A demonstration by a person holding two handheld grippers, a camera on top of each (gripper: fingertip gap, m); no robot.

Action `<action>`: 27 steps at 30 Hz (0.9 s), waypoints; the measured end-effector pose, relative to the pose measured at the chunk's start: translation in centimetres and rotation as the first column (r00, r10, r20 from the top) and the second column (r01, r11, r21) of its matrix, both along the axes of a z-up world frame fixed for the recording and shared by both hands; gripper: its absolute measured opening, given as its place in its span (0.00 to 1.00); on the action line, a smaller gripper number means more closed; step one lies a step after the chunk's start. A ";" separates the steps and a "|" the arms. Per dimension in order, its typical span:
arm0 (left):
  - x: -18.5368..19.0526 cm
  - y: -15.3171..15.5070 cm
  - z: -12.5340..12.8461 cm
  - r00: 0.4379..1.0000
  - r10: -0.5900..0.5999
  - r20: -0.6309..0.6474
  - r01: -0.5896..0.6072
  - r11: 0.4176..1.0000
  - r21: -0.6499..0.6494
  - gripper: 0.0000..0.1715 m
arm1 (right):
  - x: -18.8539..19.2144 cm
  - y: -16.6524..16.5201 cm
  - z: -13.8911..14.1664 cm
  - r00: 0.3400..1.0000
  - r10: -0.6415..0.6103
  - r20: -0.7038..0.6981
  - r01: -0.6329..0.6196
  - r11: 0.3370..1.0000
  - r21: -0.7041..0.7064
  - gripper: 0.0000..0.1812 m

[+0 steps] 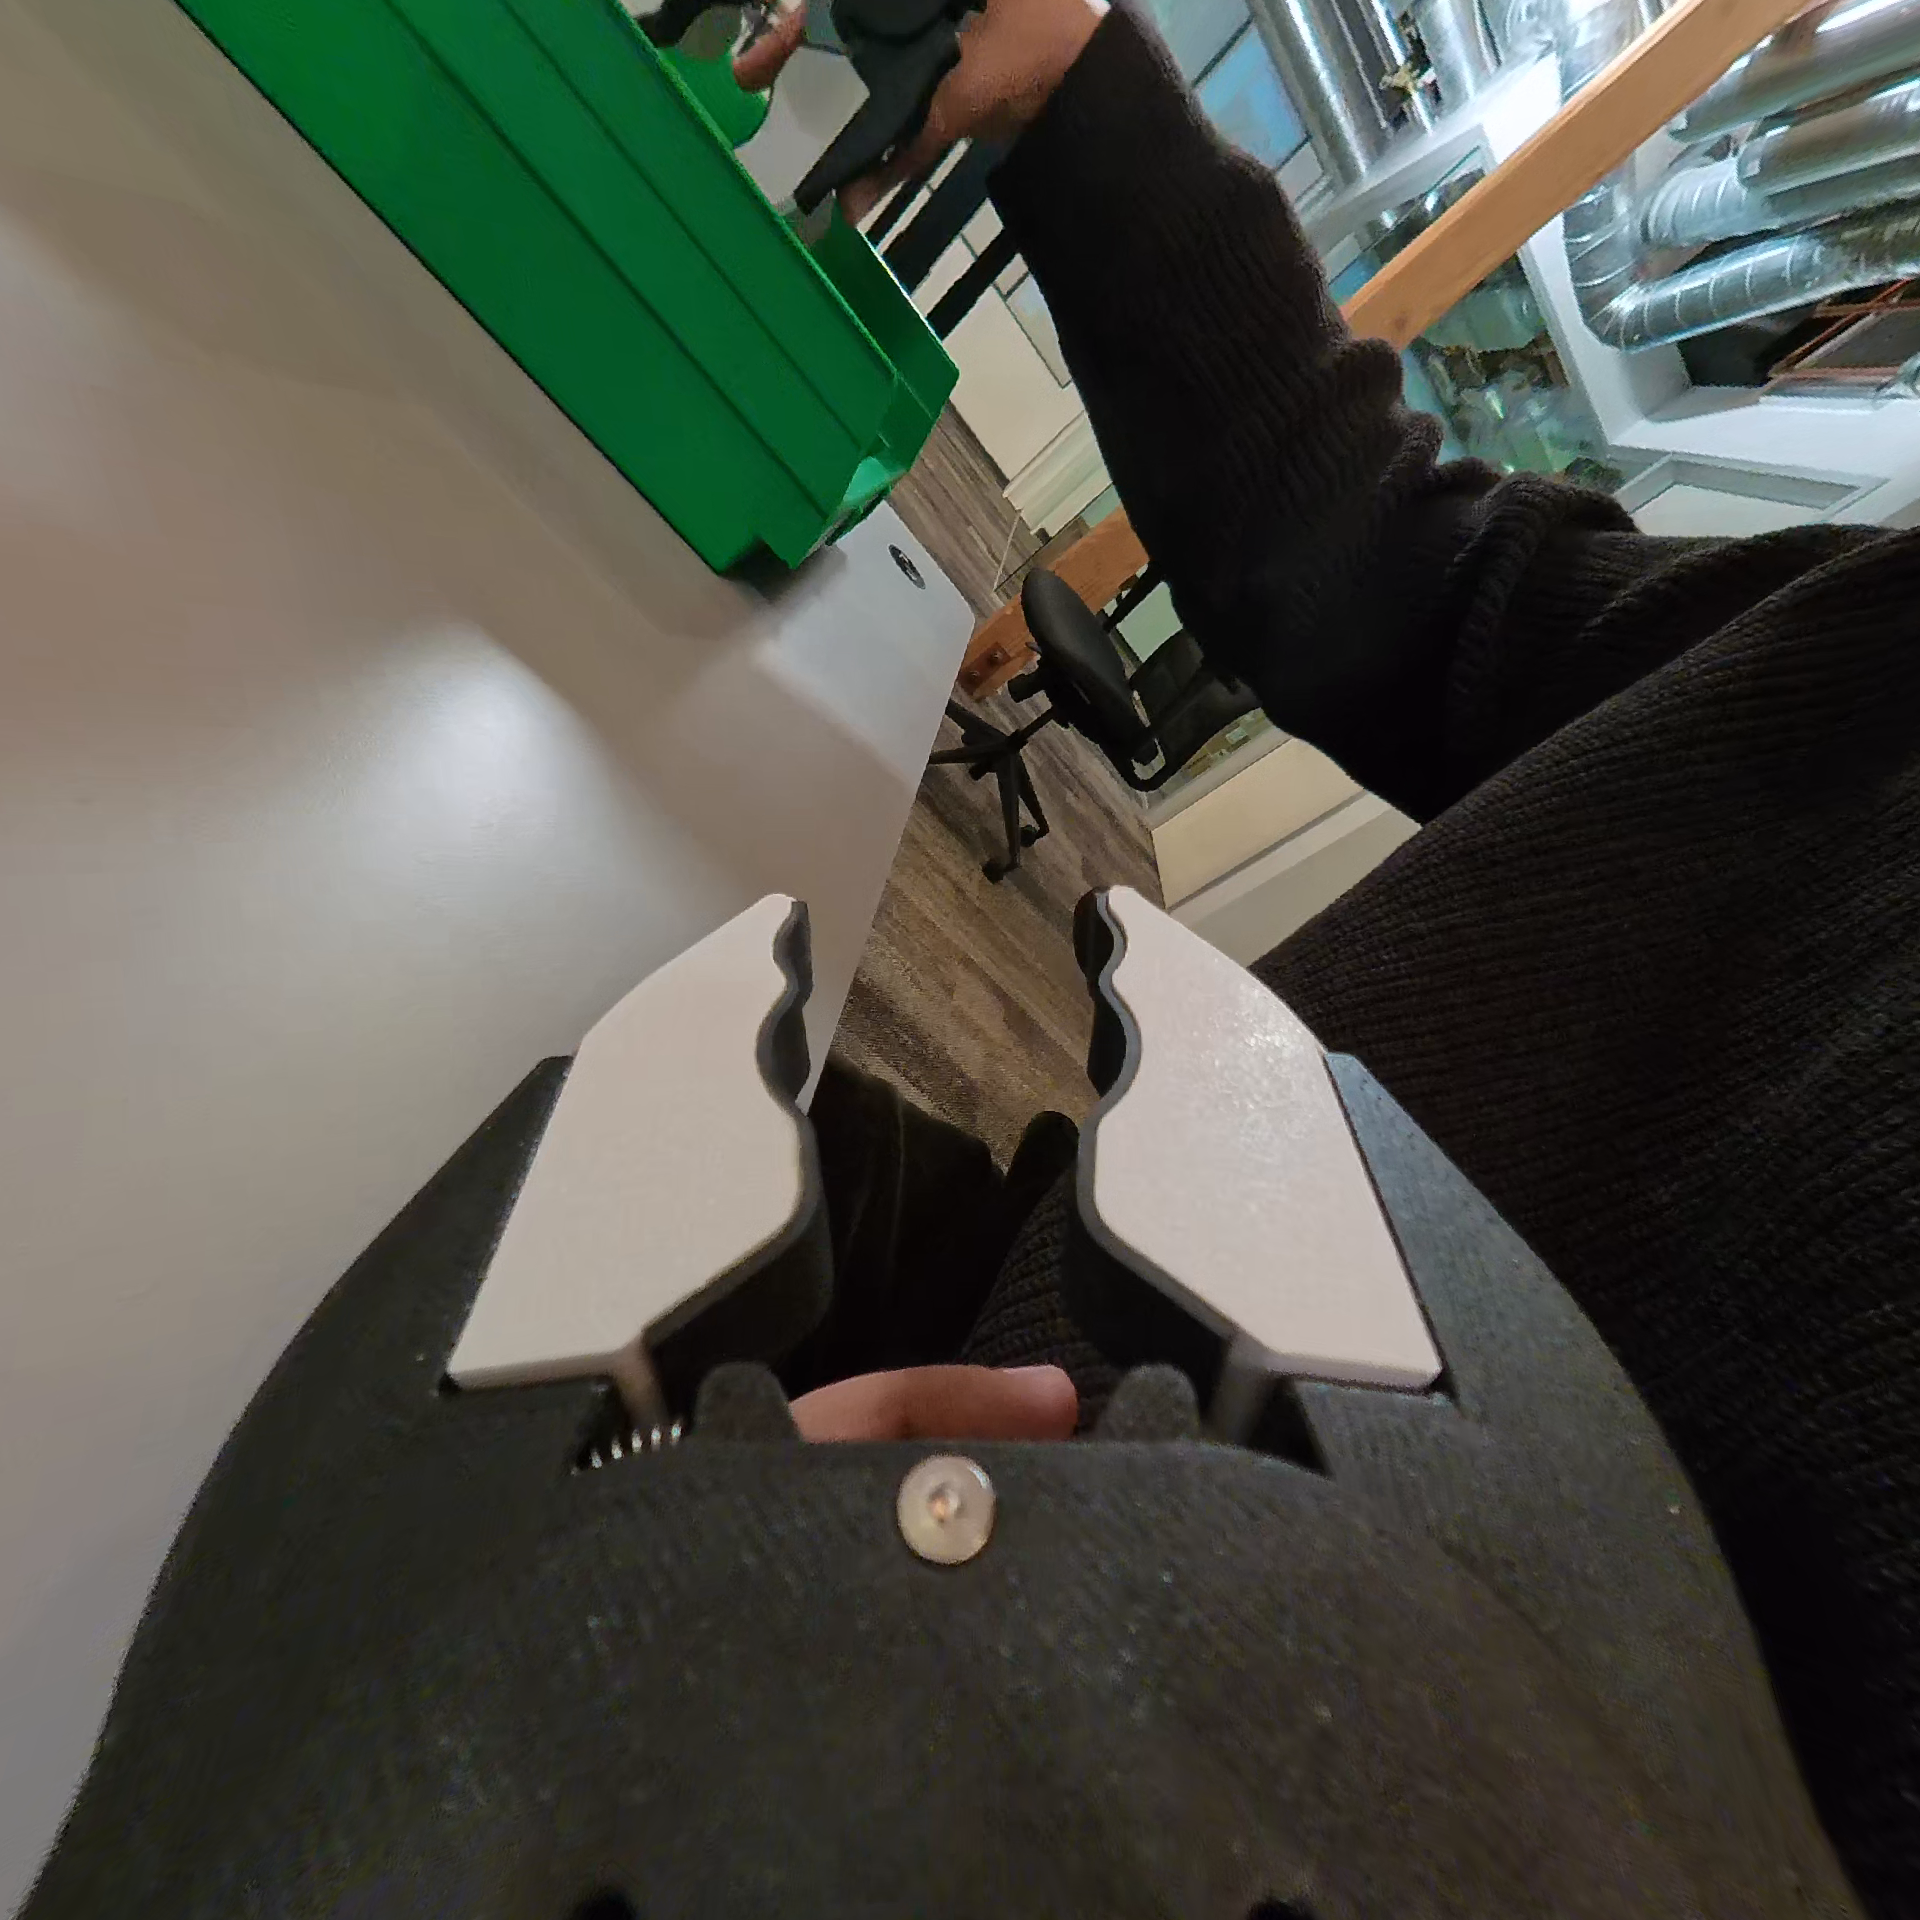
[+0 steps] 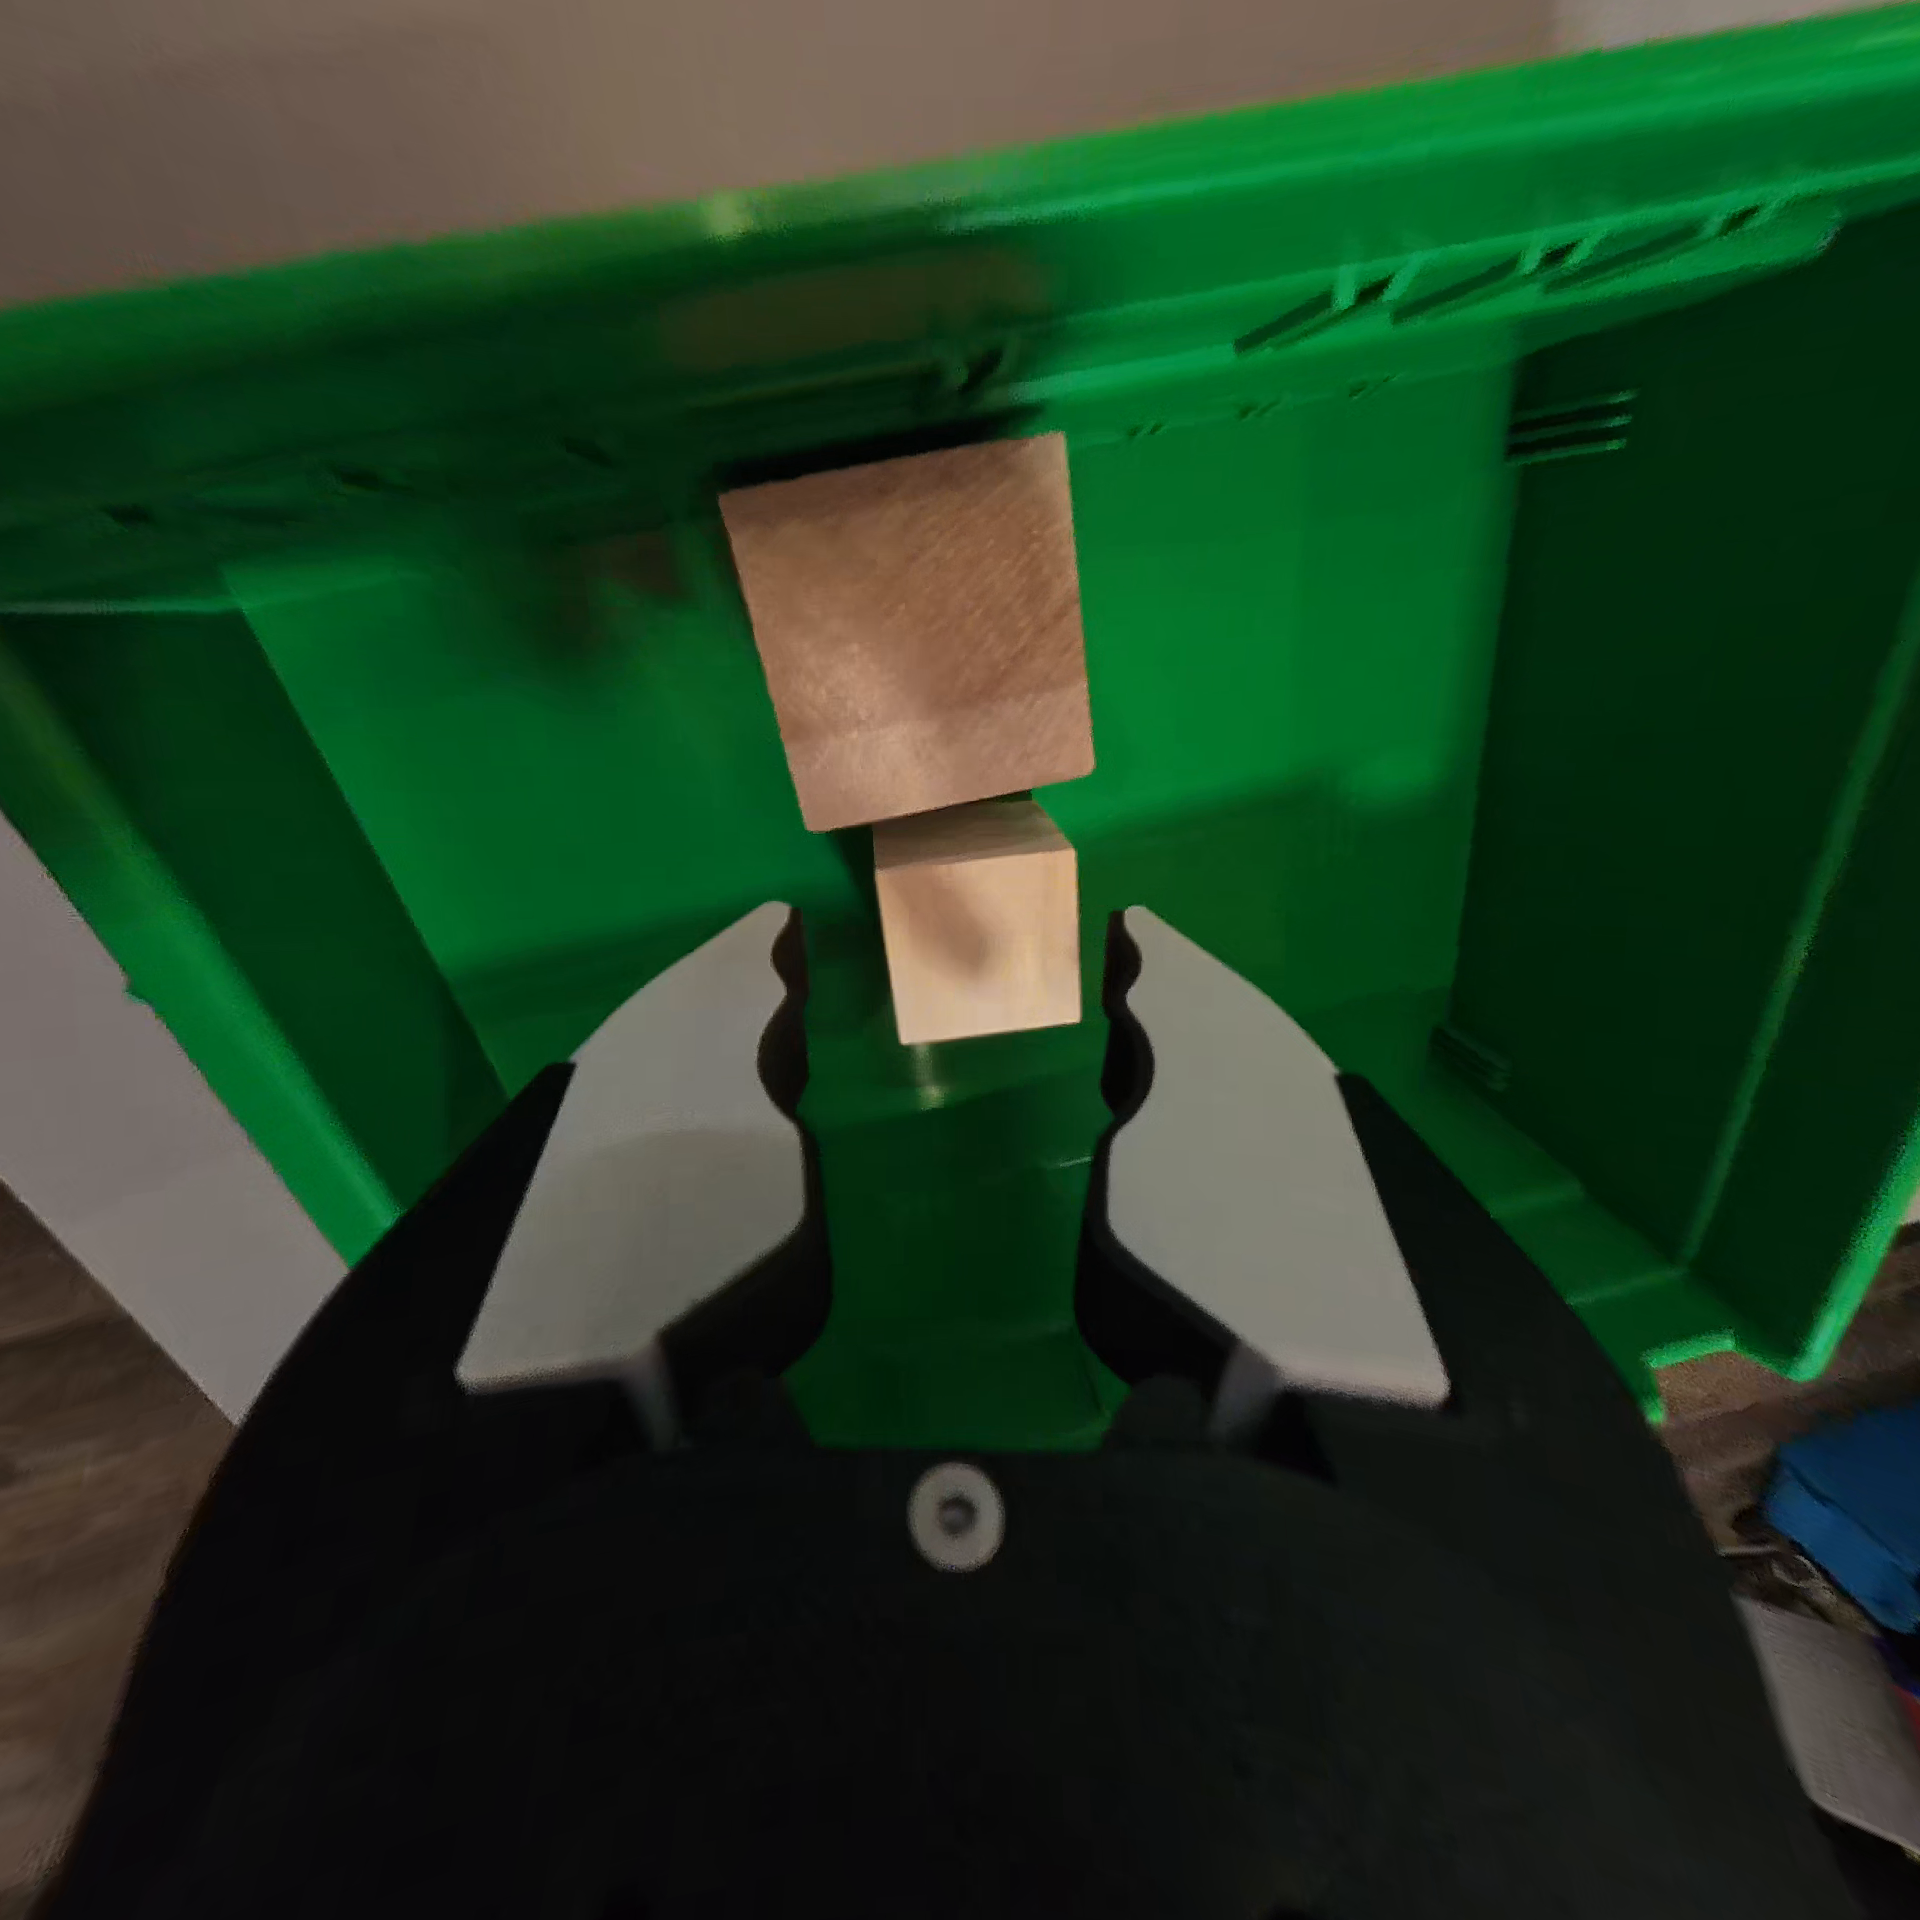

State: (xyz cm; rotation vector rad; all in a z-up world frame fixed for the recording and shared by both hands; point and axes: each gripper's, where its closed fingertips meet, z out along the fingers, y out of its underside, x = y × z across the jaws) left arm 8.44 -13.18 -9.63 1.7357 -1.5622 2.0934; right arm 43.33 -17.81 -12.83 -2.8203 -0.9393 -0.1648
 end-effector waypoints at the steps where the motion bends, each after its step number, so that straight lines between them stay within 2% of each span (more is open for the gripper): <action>1: 0.0 0.0 0.0 1.000 -0.002 0.002 0.002 1.000 0.006 0.30 | -0.3 0.2 0.5 1.000 -0.017 -0.015 0.018 0.999 0.041 0.33; 3: -0.1 0.0 0.1 1.000 -0.001 0.007 0.001 1.000 0.018 0.30 | -1.0 0.6 1.8 0.998 -0.051 -0.036 0.056 0.989 0.141 0.33; 6: 0.0 0.1 0.1 1.000 0.003 0.009 -0.004 1.000 0.026 0.30 | -2.9 1.4 5.0 0.988 -0.114 -0.104 0.141 0.938 0.316 0.40; 9: 0.1 0.4 0.1 1.000 0.010 0.009 -0.010 1.000 0.029 0.30 | -7.6 2.6 9.7 0.950 -0.106 -0.292 0.250 0.819 0.517 0.41; 11: 0.3 0.9 0.3 1.000 0.026 0.013 -0.027 0.999 0.041 0.31 | -12.4 3.1 13.2 0.878 -0.029 -0.477 0.352 0.716 0.603 0.39; 12: 0.3 1.2 0.4 0.999 0.038 0.012 -0.039 0.998 0.047 0.31 | -15.2 3.3 14.8 0.819 0.035 -0.573 0.406 0.670 0.622 0.37; 15: 0.2 2.3 1.3 0.999 0.050 0.013 -0.050 0.998 0.048 0.39 | -23.1 3.5 17.0 0.623 0.225 -0.750 0.500 0.622 0.602 0.36; 17: 0.0 3.9 2.1 0.996 0.091 0.025 -0.093 0.992 0.090 0.43 | -27.2 4.5 15.9 0.546 0.279 -0.790 0.531 0.615 0.584 0.36; 19: -0.3 6.5 3.5 0.985 0.165 0.056 -0.172 0.973 0.155 0.45 | -30.7 6.0 13.3 0.497 0.278 -0.822 0.551 0.630 0.547 0.37; 22: -2.1 12.0 7.8 0.941 0.303 0.149 -0.330 0.918 0.222 0.47 | -35.0 8.0 9.8 0.421 0.250 -0.872 0.554 0.690 0.466 0.38; 23: -3.1 13.8 9.4 0.920 0.340 0.197 -0.384 0.886 0.262 0.49 | -36.0 8.2 8.8 0.437 0.223 -0.871 0.519 0.729 0.447 0.39; 24: -4.4 15.5 10.9 0.898 0.365 0.246 -0.431 0.846 0.316 0.50 | -36.8 8.2 7.8 0.487 0.202 -0.849 0.472 0.757 0.451 0.40; 26: -7.1 19.3 13.0 0.857 0.401 0.323 -0.512 0.728 0.455 0.53 | -37.2 8.4 6.3 0.606 0.192 -0.772 0.426 0.741 0.519 0.37; 27: -8.4 21.4 13.6 0.845 0.411 0.342 -0.534 0.664 0.523 0.53 | -37.4 8.5 5.8 0.631 0.194 -0.751 0.422 0.727 0.542 0.35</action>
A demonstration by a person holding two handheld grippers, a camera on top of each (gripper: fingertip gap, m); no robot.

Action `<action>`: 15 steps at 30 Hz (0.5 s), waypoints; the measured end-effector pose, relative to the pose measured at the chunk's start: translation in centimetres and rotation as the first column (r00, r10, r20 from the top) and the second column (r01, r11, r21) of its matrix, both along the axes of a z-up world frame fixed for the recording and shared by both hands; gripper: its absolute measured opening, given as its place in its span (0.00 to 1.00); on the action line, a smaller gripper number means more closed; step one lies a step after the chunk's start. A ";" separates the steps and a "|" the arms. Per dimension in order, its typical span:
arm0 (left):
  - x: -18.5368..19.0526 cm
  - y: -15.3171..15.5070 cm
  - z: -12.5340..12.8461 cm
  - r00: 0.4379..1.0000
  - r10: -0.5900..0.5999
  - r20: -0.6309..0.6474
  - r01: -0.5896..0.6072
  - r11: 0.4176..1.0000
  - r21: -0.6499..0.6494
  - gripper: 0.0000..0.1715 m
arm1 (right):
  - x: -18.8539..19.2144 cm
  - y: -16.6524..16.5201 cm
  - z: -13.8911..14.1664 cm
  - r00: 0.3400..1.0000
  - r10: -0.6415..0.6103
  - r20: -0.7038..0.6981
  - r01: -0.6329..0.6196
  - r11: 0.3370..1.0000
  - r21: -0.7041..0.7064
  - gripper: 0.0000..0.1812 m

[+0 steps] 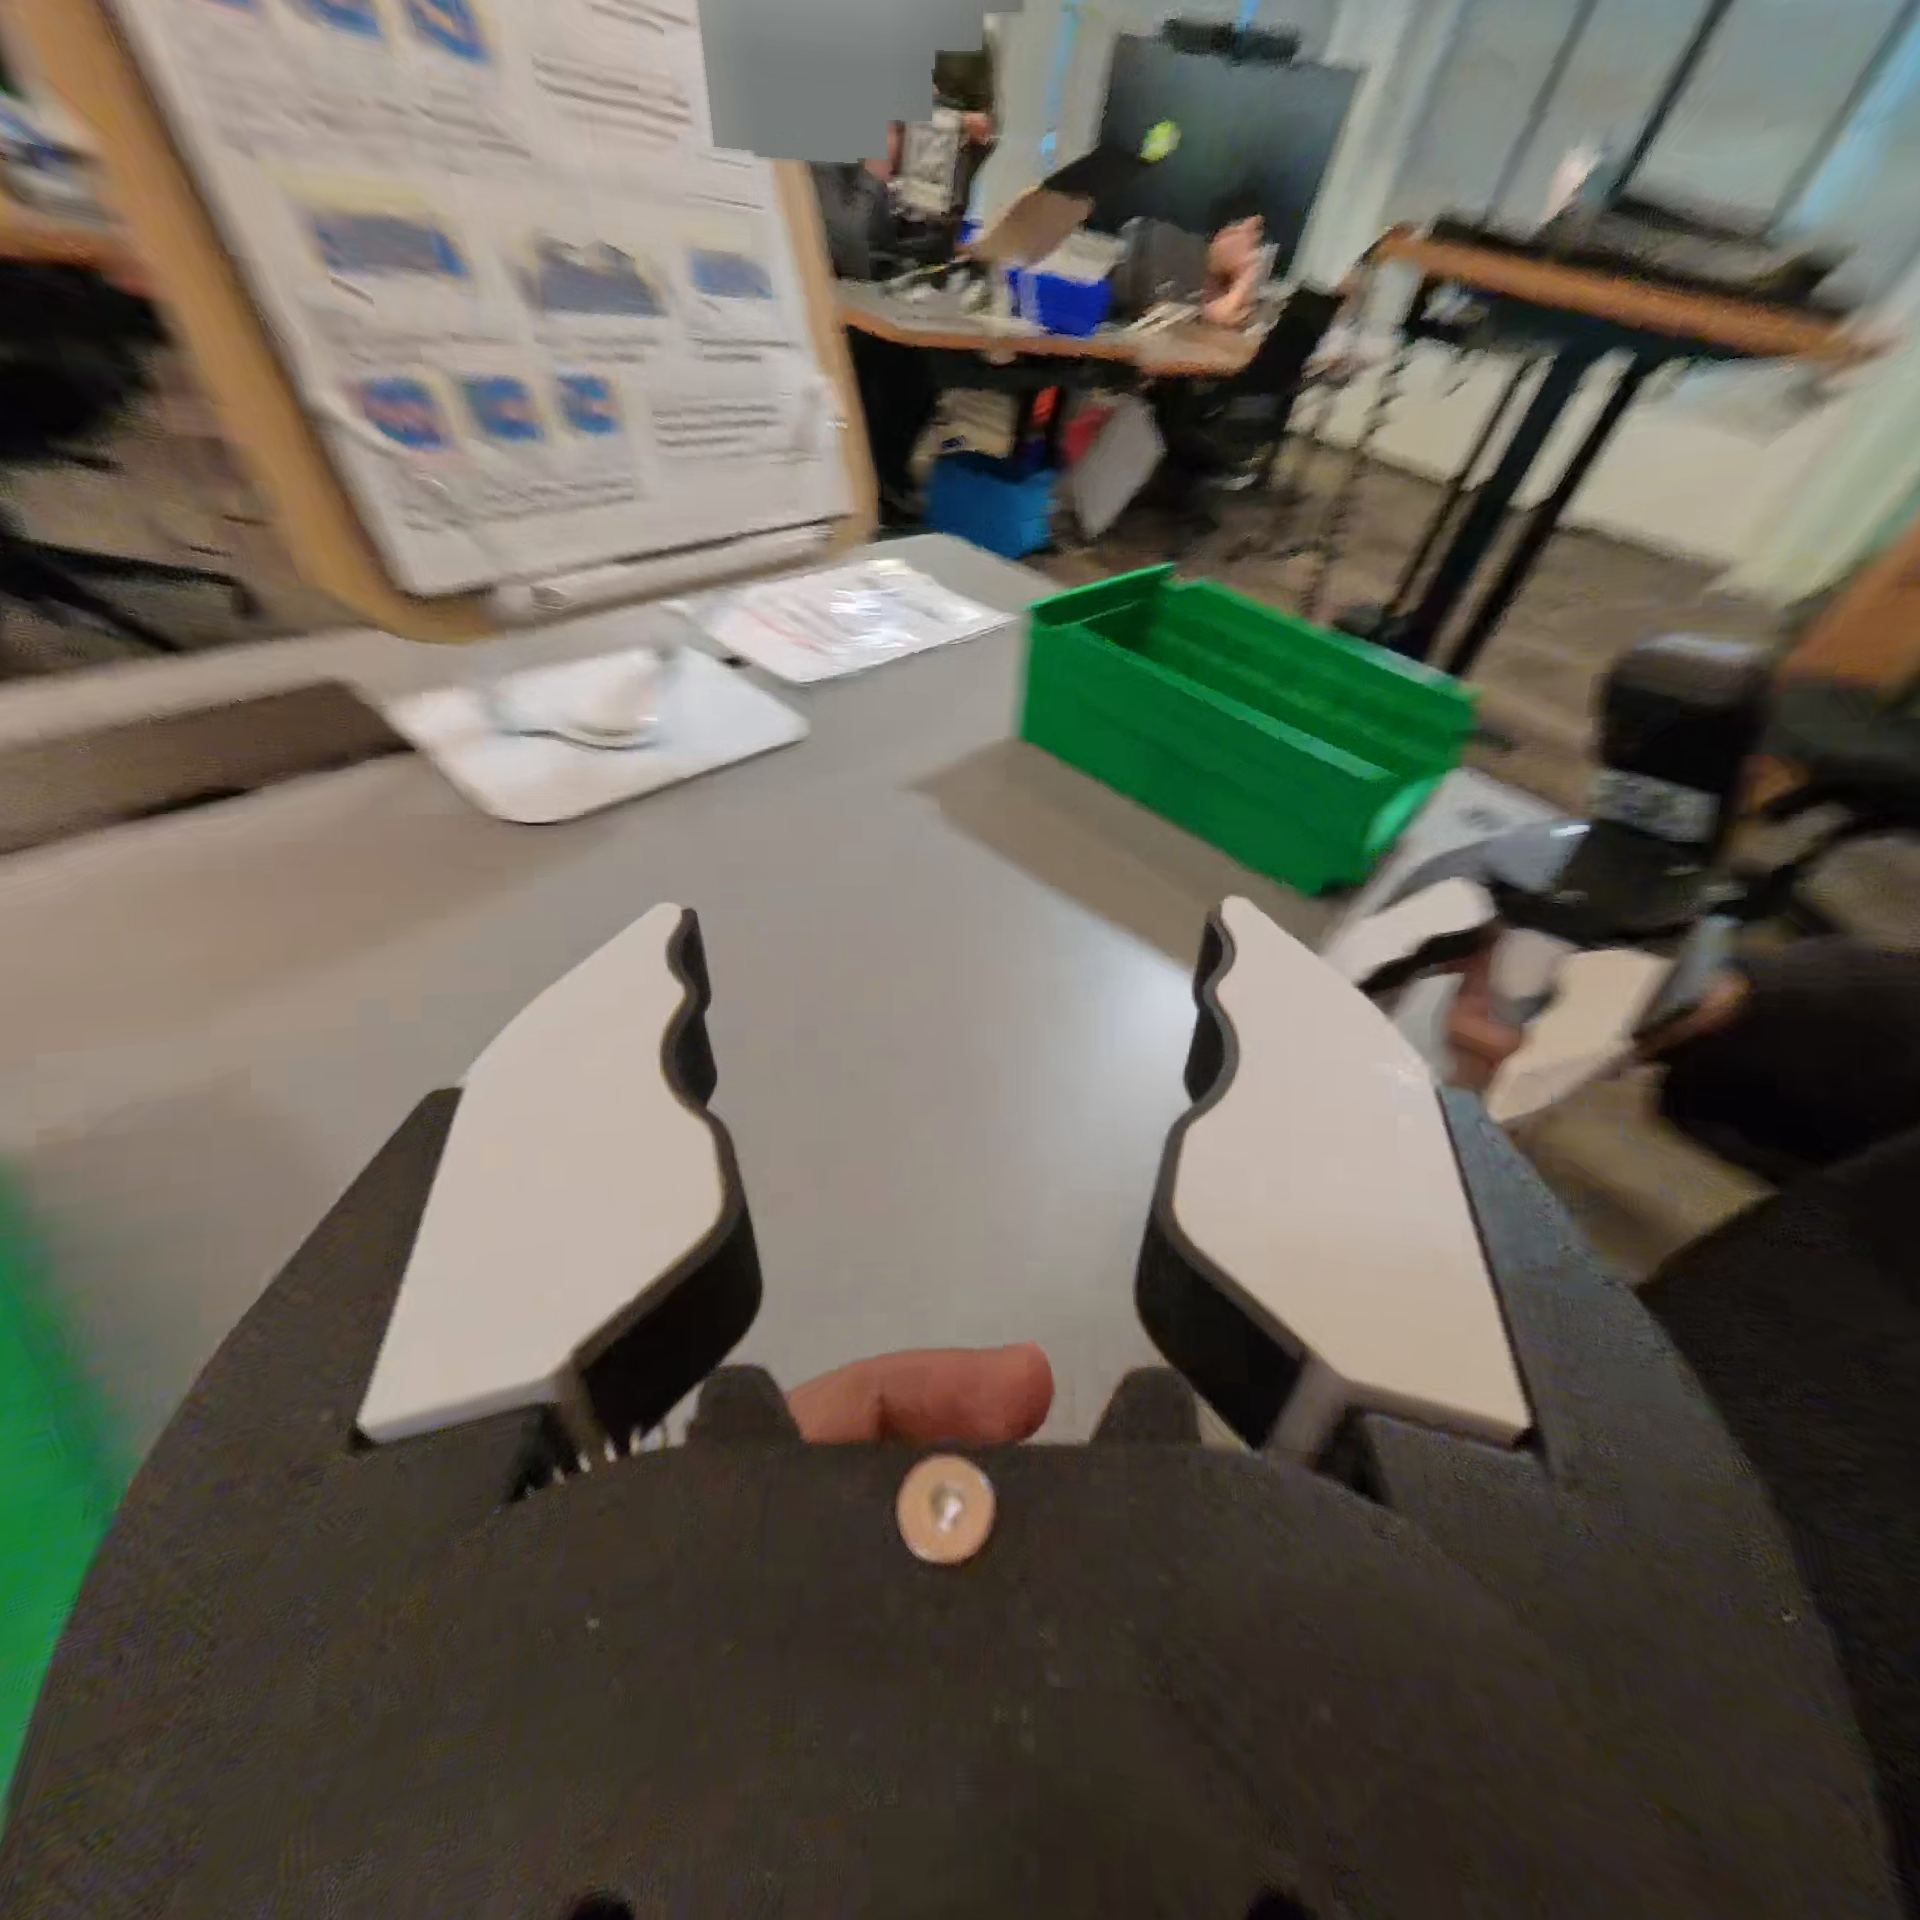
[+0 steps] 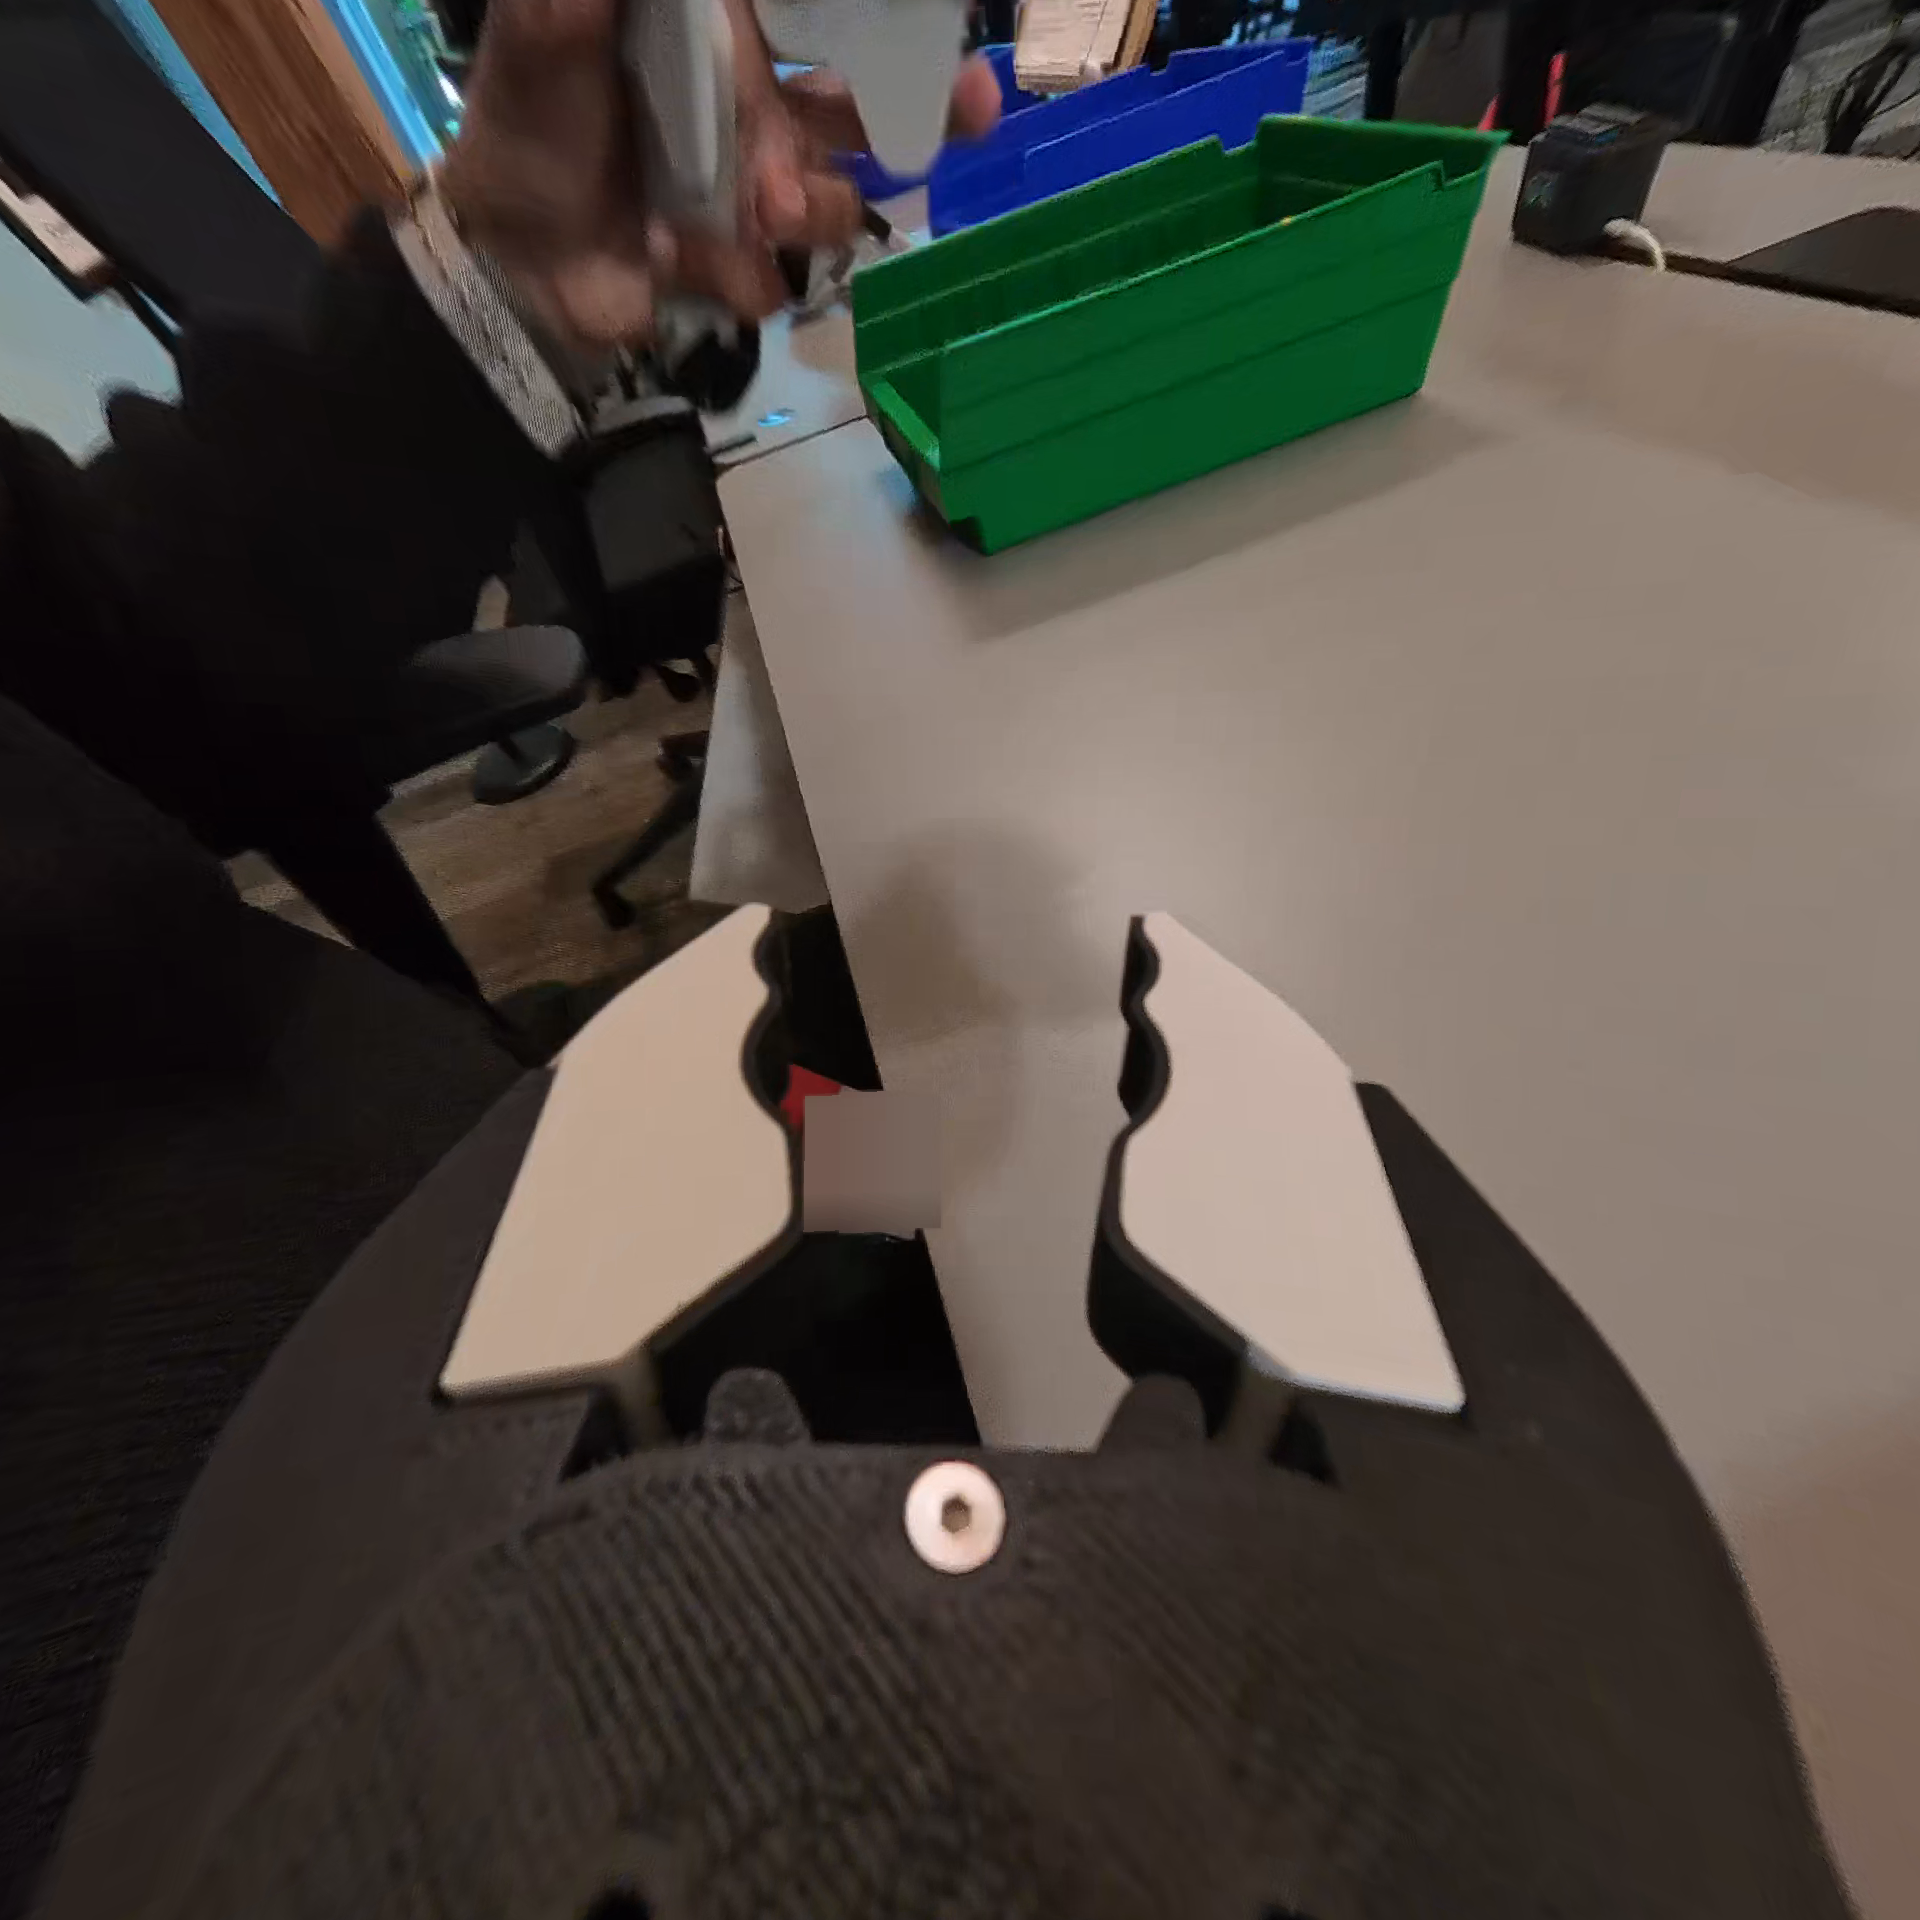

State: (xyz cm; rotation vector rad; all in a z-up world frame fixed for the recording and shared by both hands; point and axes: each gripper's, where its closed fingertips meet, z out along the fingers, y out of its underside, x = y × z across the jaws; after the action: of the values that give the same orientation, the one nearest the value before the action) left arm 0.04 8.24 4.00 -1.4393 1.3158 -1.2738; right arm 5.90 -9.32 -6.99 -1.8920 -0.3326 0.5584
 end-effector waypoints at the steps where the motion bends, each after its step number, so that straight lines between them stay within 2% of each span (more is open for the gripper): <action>1: -1.3 2.0 0.2 0.999 0.027 -0.033 -0.025 0.997 0.069 0.51 | -0.4 0.1 -0.5 1.000 0.004 0.004 -0.004 1.000 -0.004 0.34; 4: -4.6 7.8 -1.7 0.970 0.031 -0.242 0.019 0.980 0.199 0.43 | -1.4 0.1 -1.7 0.999 0.045 0.005 -0.045 0.997 -0.067 0.37; 6: -6.7 13.3 -4.6 0.889 0.128 -0.440 0.040 0.935 0.353 0.43 | -1.3 0.4 -1.9 0.999 0.030 -0.009 -0.031 0.997 -0.065 0.36; 8: -9.2 18.3 -7.9 0.740 0.233 -0.631 0.139 0.865 0.482 0.42 | -1.2 0.6 -2.3 0.999 0.026 -0.042 -0.030 0.995 -0.092 0.36; 9: -10.4 20.0 -9.5 0.647 0.261 -0.716 0.208 0.843 0.496 0.40 | -1.1 0.7 -2.4 0.998 0.021 -0.058 -0.027 0.994 -0.103 0.36; 11: -12.4 22.1 -12.5 0.454 0.259 -0.852 0.334 0.838 0.433 0.38 | -0.9 0.8 -2.5 0.997 0.007 -0.082 -0.016 0.994 -0.112 0.36; 13: -13.6 24.2 -14.7 0.304 0.284 -0.909 0.413 0.821 0.395 0.38 | -0.5 1.0 -2.4 0.996 -0.012 -0.083 0.003 0.994 -0.113 0.35; 15: -14.2 26.7 -16.1 0.195 0.349 -0.916 0.475 0.784 0.400 0.38 | -0.2 1.0 -2.5 0.997 -0.024 -0.070 0.016 0.994 -0.112 0.35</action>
State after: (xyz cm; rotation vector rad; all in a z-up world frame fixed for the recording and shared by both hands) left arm -14.15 34.92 -12.08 -1.6568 2.3578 0.4647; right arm 5.67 -8.27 -9.45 -1.9748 -0.2398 0.6403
